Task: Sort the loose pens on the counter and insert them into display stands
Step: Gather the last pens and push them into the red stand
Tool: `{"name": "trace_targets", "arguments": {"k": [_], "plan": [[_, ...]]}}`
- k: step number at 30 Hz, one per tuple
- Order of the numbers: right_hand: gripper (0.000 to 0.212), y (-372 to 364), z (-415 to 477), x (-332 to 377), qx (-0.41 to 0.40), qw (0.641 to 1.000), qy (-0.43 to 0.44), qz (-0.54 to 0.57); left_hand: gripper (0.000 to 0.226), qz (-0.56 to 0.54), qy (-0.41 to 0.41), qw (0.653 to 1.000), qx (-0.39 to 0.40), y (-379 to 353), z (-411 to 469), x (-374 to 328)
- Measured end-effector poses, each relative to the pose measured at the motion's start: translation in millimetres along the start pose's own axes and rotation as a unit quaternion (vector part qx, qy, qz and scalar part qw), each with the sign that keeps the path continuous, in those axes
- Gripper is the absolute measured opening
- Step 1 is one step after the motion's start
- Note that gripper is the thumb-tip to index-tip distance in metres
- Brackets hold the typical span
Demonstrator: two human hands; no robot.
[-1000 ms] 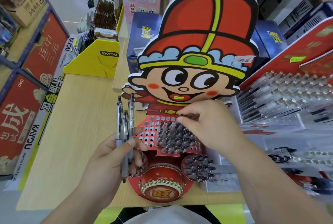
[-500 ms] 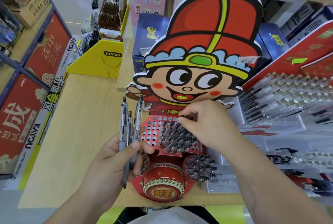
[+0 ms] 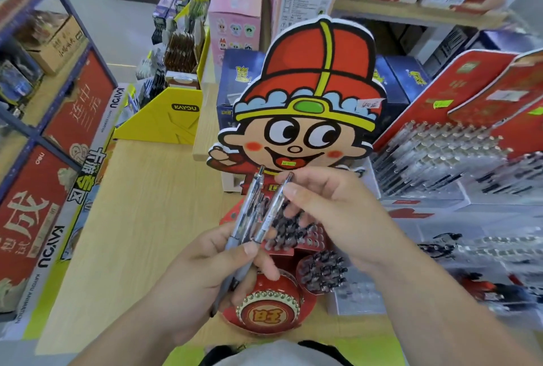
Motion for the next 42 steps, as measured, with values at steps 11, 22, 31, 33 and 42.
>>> {"name": "trace_targets", "arguments": {"k": [11, 22, 31, 33, 42], "plan": [[0.011, 21.4, -4.9, -5.0, -0.092, 0.994, -0.003, 0.067, 0.026, 0.030, -0.003, 0.998, -0.061, 5.6, 5.7, -3.3], [0.025, 52.4, 8.3, 30.3, -0.145, 0.961, 0.172, -0.158, 0.032, -0.064, 0.006, 0.980, -0.190, 61.7, 9.5, 7.3], [0.023, 20.8, 27.1, -7.1, 0.004, 0.940, 0.155, -0.304, 0.031, -0.063, 0.023, 0.978, -0.198, 64.9, 19.9, 8.9], [0.023, 18.9, 29.8, -13.3, 0.023, 0.940, 0.149, -0.308, 0.031, -0.061, 0.025, 0.978, -0.199, 63.9, 20.7, 9.7], [0.021, 12.3, 31.1, -20.6, 0.066, 0.953, 0.143, -0.258, 0.030, -0.064, 0.027, 0.976, -0.205, 62.8, 19.7, 15.1]]}}
Point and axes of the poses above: each hand's wrist, its own z-axis towards the middle knuckle, its own y-axis out of the back of the hand, x = y × z, the point moved 9 cm from there along z, towards the middle knuckle, and after that the axes turned 13 degrees about y, right-handed, at the moved point
